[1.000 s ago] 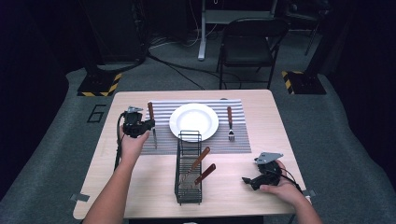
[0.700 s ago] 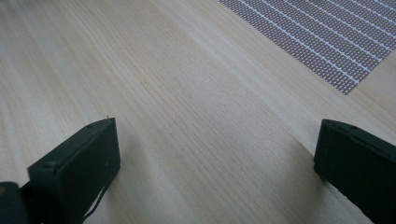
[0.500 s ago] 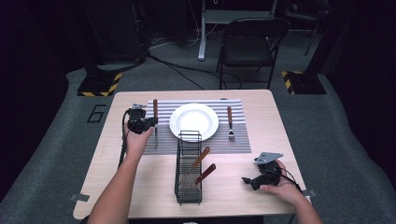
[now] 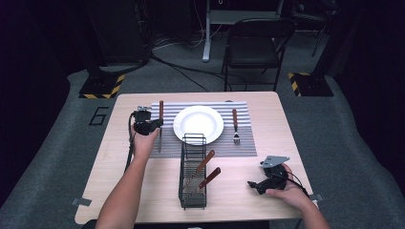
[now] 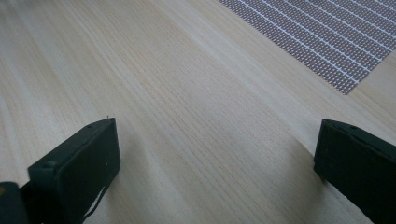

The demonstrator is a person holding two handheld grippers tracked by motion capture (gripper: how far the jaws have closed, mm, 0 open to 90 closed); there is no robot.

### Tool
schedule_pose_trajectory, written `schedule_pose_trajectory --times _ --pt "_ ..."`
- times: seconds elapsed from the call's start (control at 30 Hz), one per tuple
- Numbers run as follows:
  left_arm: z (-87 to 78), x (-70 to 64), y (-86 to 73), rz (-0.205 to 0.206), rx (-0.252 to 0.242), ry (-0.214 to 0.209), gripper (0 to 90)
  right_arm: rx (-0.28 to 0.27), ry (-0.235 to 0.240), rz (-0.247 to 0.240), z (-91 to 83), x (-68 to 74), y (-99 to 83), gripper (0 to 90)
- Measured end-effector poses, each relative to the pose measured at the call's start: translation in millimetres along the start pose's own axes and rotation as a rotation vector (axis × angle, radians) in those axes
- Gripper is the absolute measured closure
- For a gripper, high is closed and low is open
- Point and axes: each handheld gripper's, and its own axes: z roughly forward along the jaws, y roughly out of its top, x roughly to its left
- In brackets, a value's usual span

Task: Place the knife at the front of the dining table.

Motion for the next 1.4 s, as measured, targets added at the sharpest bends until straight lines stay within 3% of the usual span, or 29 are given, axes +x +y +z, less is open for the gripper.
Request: schedule_pose_trajectory --times 0.4,0.5,0.8,1.1,1.4 --pt "17.1 9.4 -3.3 -0.056 0.0 0.0 79.9 0.0 0.0 0.0 0.0 0.0 0.0 0.0" --pt "20.9 14.3 -4.5 -0.096 0.004 -0.01 79.8 0.0 0.0 0.001 0.0 0.0 0.0 0.0" --pt "31.1 22.4 -9.4 -0.159 0.01 -0.019 79.8 0.0 0.0 0.001 0.0 0.1 0.0 0.0" --pt "36.9 21.9 -11.2 -0.158 0.012 -0.01 80.1 -0.001 -0.001 0.002 0.1 0.1 0.0 0.0" --pt "42.9 29.5 -14.2 -0.203 0.01 -0.033 80.1 -0.001 0.0 0.002 0.0 0.1 0.0 0.0"
